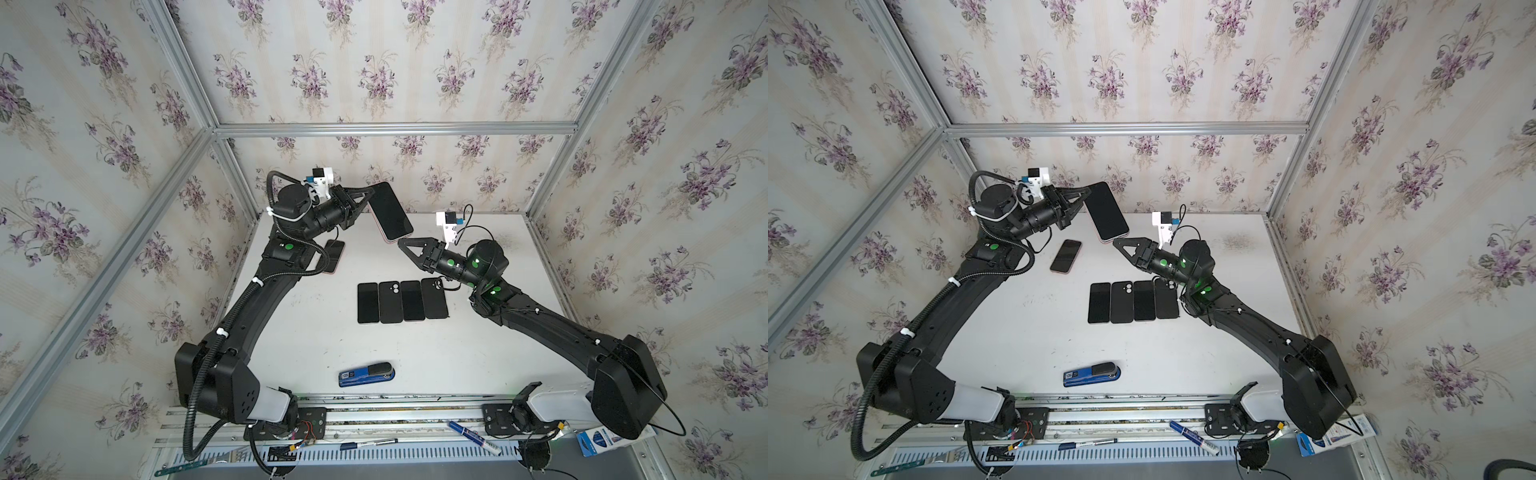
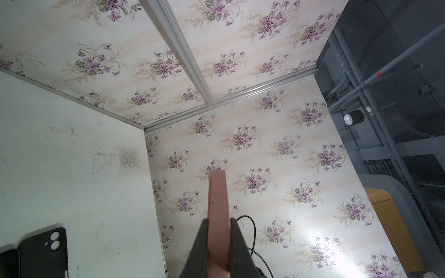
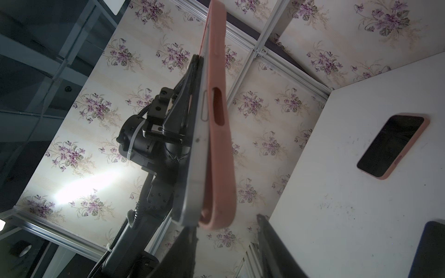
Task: Take the phone out of the phone case
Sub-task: Remove the phone case from the phone.
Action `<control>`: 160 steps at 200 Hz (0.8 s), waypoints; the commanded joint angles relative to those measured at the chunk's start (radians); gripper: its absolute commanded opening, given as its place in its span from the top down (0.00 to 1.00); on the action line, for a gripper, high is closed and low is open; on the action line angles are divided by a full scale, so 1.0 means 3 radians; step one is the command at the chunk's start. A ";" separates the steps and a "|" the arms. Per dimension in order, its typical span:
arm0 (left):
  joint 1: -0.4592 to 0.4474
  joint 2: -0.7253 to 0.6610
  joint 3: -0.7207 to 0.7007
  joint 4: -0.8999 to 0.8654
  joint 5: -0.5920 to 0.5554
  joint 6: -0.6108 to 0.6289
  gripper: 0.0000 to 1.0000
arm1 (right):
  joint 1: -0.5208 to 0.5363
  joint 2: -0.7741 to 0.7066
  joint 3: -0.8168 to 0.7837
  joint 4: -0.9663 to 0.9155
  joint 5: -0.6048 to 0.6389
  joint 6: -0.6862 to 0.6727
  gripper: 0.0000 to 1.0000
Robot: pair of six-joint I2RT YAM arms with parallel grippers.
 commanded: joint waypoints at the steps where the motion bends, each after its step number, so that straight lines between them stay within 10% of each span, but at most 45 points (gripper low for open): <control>1: 0.0000 -0.0040 -0.0002 0.0275 0.0142 -0.0086 1.00 | -0.0004 0.0032 0.0012 0.0250 0.0139 0.0099 0.56; 160: 0.0001 -0.0058 -0.0125 0.0393 0.0165 -0.0100 1.00 | -0.0025 -0.0018 -0.0175 0.0492 0.0306 0.0272 0.76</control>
